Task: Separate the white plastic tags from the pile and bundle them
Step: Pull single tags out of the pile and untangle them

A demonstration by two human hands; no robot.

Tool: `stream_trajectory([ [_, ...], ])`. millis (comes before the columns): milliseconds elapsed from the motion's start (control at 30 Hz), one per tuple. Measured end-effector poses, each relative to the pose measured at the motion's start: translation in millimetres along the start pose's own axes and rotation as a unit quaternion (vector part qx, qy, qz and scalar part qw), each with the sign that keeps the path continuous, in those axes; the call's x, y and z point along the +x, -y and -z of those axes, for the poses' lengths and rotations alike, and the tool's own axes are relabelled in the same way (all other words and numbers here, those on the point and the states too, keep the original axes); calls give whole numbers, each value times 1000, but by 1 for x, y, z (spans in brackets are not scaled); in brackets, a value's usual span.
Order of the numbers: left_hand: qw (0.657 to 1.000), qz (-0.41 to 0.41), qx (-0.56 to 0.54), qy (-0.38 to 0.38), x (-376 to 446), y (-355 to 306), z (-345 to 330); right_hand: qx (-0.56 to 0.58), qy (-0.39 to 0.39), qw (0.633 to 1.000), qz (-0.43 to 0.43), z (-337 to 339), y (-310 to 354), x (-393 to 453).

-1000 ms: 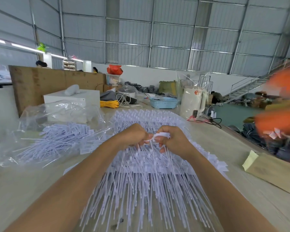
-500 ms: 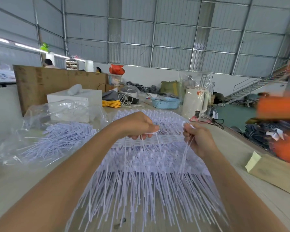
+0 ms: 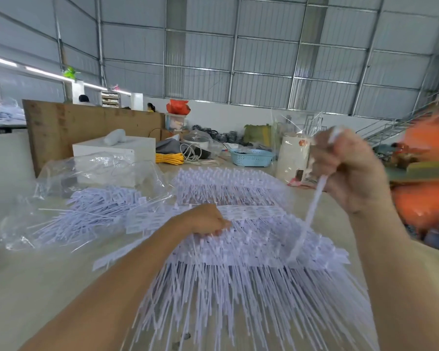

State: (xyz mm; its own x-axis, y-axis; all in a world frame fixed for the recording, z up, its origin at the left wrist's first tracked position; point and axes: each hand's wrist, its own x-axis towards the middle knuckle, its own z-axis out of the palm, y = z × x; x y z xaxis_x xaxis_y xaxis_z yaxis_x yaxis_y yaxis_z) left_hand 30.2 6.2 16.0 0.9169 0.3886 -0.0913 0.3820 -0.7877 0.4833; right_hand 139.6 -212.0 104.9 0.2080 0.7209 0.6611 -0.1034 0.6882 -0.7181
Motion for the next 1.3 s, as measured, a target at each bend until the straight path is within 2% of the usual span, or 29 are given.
stream_trajectory([
  [33,1000,-4,-2,14,0,1,4,116,32,993,1,4,9,-2],
  [67,999,-15,-5,31,0,-1,9,171,1,985,0,7,19,-3],
  [100,998,-28,-19,47,-2,-5,14,204,-29,978,-26,11,24,-4],
  [133,996,-45,-41,60,-4,-11,18,185,-56,980,-56,14,17,-3],
  [167,994,-64,-59,63,-6,-18,22,100,-95,986,-97,15,3,-2],
  [200,992,-84,-68,61,-8,-24,24,-54,-150,978,-138,15,-12,-1],
  [233,991,-101,-66,58,-9,-31,25,-212,-180,945,-172,14,-31,-2],
  [267,990,-117,-57,50,-9,-35,26,-303,-182,911,-212,11,-50,-3],
  [333,990,-136,-44,21,-8,-39,22,-348,-161,882,-273,6,-82,-4],
  [400,988,-142,-55,-11,-7,-36,17,-305,-166,892,-291,2,-99,-5],
  [467,986,-134,-84,-59,-4,-29,13,-281,-183,903,-267,4,-107,-3],
  [533,986,-119,-63,-102,-2,-21,13,-291,-206,903,-239,5,-110,0],
  [600,989,-105,-38,-94,1,-14,15,-311,-210,897,-235,5,-112,1],
  [667,988,-101,-83,-76,2,-11,13,-332,-199,889,-246,6,-110,1],
  [800,979,-74,-157,-107,3,-17,8,-387,-176,875,-233,4,-110,1],
  [900,968,-23,-234,-87,3,-23,11,-444,-189,856,-185,-2,-112,0],
  [1000,952,2,-306,-28,3,-25,19,-481,-187,843,-152,-8,-113,-1],
  [1100,939,22,-344,13,4,-17,26,-578,-193,789,-80,-13,-102,-1],
  [1133,943,41,-330,6,4,-10,26,-578,-219,784,-51,-10,-92,-1],
  [1200,958,62,-277,-37,2,4,21,-468,-297,832,8,-2,-62,2],
  [1267,974,20,-210,-80,6,3,17,-308,-343,887,19,2,-36,8],
  [1300,978,-11,-182,-101,7,-1,15,-258,-345,902,7,1,-33,10],
])
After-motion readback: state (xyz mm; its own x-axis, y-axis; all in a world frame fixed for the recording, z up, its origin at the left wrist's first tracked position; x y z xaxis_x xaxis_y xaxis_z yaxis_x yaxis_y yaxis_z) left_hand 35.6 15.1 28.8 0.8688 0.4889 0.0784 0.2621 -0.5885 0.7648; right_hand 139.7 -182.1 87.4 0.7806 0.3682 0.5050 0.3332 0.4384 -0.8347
